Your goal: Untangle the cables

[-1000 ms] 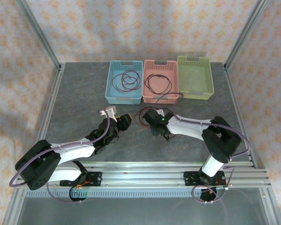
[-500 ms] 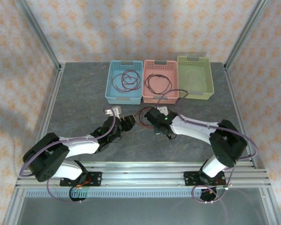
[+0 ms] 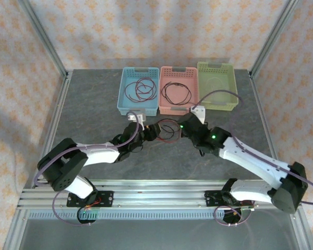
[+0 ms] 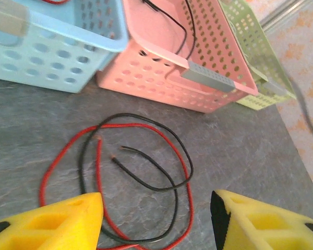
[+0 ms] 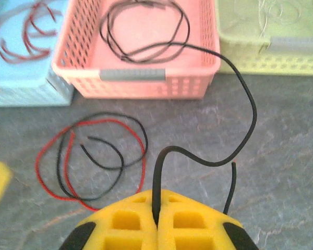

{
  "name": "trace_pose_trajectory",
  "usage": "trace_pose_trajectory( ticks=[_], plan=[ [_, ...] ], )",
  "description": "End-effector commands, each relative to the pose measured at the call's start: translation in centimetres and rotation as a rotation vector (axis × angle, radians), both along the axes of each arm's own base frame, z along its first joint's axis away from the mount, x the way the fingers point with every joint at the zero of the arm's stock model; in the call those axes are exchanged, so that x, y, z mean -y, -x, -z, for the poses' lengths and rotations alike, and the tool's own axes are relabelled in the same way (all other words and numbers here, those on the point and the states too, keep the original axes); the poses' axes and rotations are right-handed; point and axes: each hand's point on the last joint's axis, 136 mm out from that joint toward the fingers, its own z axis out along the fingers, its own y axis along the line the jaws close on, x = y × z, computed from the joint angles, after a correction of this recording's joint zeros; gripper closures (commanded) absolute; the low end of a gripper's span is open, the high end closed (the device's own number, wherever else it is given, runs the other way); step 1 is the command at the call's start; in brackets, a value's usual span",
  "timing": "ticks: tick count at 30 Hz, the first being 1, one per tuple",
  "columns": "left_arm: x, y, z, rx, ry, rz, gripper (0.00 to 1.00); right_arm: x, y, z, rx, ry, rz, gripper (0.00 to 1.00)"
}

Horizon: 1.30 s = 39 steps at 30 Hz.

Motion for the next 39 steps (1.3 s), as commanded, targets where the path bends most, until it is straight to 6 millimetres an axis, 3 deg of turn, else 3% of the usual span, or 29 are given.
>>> trace_pose_trajectory(
  ticks=[1, 8, 12, 20, 39],
  plan=[
    [2.4, -0.6, -0.9, 0.025, -0.007, 0.064, 0.42, 1.3, 0.0, -3.1, 0.102, -0.006, 0.029, 1.0],
    [6.2, -1.4, -3.0, 0.068, 0.014, 0.138, 0.42, 2.6, 0.2, -6.5, 0.182, -0.025, 0.061, 1.0],
    [6.6, -2.1, -5.0, 0.106, 0.06, 0.131, 0.42, 0.9, -0.6, -7.9, 0.2, -0.114, 0.004, 1.0],
    [4.1, -4.4, -8.6, 0.165, 0.081, 0.061, 0.42, -0.9, -4.7, -8.9, 0.203, -0.139, -0.047, 1.0],
    [-1.5, -11.8, -12.3, 0.215, 0.016, -0.07, 0.41, -5.0, -17.5, -8.5, 0.16, -0.156, -0.076, 1.0]
  ],
)
